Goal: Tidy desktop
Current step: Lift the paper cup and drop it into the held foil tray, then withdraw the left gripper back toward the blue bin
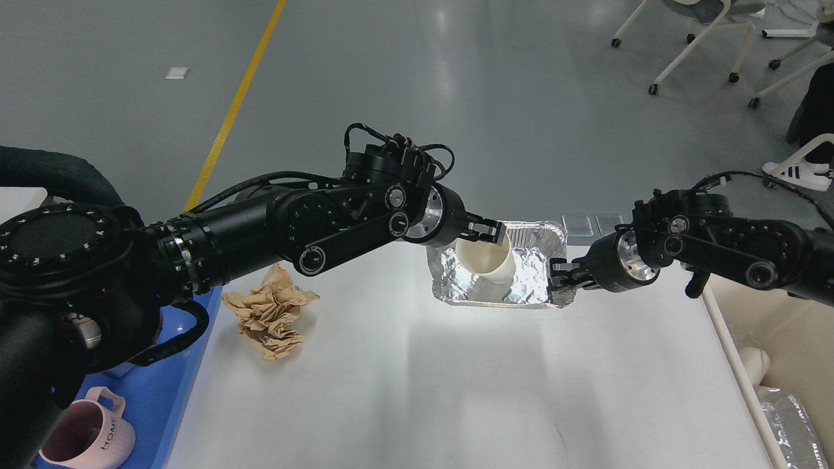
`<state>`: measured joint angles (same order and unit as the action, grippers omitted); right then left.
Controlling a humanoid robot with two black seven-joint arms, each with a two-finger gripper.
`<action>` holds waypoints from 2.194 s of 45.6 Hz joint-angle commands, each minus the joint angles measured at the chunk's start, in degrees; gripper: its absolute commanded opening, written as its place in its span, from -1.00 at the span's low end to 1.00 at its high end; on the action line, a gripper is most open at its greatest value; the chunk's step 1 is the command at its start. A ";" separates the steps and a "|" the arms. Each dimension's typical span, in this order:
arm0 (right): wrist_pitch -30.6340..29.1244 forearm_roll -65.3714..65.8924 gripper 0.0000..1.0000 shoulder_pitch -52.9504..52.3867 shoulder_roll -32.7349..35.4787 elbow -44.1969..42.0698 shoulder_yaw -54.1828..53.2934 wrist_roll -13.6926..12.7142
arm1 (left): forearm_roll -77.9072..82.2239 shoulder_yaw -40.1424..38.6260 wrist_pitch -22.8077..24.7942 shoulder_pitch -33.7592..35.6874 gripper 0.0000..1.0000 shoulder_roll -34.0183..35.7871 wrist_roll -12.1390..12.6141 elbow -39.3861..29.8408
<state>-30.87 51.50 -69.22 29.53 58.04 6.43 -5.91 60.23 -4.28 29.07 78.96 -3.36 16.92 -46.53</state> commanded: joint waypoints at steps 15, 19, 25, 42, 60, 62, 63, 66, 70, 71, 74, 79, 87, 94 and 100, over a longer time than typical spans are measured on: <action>-0.07 0.00 -1.00 0.49 -0.09 -0.04 -1.16 -0.07 | -3.45 -0.29 -4.72 0.06 0.19 -1.91 -0.66 0.56; -0.07 0.00 -1.00 0.66 0.09 -0.04 -1.25 0.02 | -3.54 -0.29 -4.72 0.41 0.20 -1.91 -0.66 0.56; -0.07 0.00 -1.00 1.02 0.09 -0.04 -1.95 0.02 | -4.68 -0.38 -4.37 0.76 0.22 -1.56 -0.66 0.47; -0.07 0.00 -1.00 3.57 0.53 -0.04 -3.36 0.02 | -7.84 -1.17 -1.82 4.89 0.25 10.29 -0.40 -5.76; -0.07 0.00 -1.00 4.62 0.70 -0.30 -4.32 0.02 | -7.40 -0.20 -1.30 -5.04 0.25 48.08 -0.84 -29.14; -0.07 0.00 -1.00 5.23 0.70 -0.30 -4.85 0.02 | -7.40 -0.29 -0.60 -5.92 0.25 52.12 -1.45 -30.81; -0.07 0.00 -1.00 5.50 0.70 -0.30 -5.03 0.02 | -7.40 -0.29 -0.24 -6.27 0.25 54.40 -1.89 -31.25; -0.07 0.00 -1.00 6.11 0.62 -0.21 -5.55 0.02 | -7.40 -0.64 1.07 -8.11 0.25 60.04 -3.29 -32.49; -0.07 0.00 -1.00 6.47 0.61 -0.21 -5.82 0.02 | -7.40 -0.82 1.96 -11.01 0.25 65.58 -5.23 -33.45; -0.07 0.00 -1.00 6.47 0.53 -0.21 -5.91 0.02 | -7.40 -0.82 2.04 -11.71 0.25 66.81 -5.75 -33.54; -0.07 0.00 -1.00 6.47 0.53 -0.21 -6.08 0.02 | -7.40 -0.82 2.40 -13.30 0.25 69.97 -6.90 -33.72; -0.07 0.00 -1.00 6.38 0.53 -0.12 -6.17 0.02 | -7.40 -0.82 2.57 -15.24 0.25 73.67 -7.08 -33.81; -0.07 0.00 -1.00 6.47 0.62 -0.04 -6.17 0.02 | -8.28 -1.08 -2.24 -16.20 0.24 74.91 -8.13 -34.24; -0.07 0.00 -1.00 6.64 0.62 0.05 -6.87 0.02 | -7.84 -0.99 -17.71 -22.44 0.23 75.69 -9.62 -38.28; -0.07 0.00 -1.00 6.55 0.62 0.05 -6.87 0.02 | -5.48 -0.64 -20.37 -25.95 0.23 78.59 -17.34 -42.33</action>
<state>-30.94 51.51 -62.66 30.14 58.08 -0.39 -5.89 52.75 -5.19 11.46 56.06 73.00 5.84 -85.73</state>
